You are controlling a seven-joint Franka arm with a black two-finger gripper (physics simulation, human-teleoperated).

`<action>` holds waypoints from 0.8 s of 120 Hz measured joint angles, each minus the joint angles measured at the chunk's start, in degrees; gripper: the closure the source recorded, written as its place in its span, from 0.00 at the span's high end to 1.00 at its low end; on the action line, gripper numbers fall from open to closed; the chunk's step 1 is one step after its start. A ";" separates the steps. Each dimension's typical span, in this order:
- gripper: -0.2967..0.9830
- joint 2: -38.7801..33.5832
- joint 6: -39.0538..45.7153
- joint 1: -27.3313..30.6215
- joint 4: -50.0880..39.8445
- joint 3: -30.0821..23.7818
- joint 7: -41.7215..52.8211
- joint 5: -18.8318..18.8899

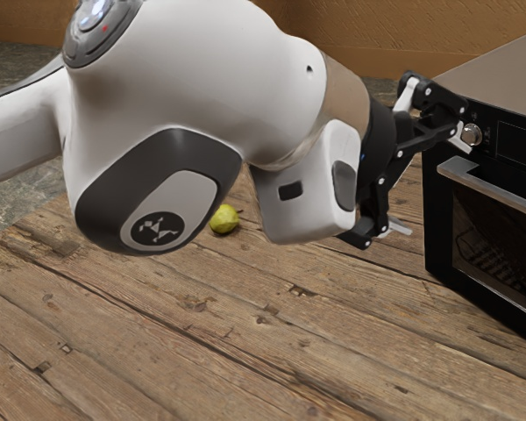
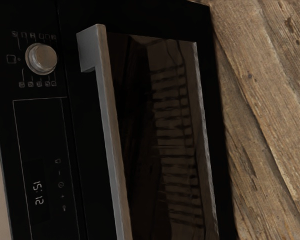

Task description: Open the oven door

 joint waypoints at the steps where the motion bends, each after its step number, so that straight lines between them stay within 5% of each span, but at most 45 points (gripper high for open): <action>1: 0.75 0.06 0.10 -0.02 0.00 0.00 0.29 -0.02; 96: 0.75 14.34 4.85 5.72 6.29 1.17 15.80 -5.32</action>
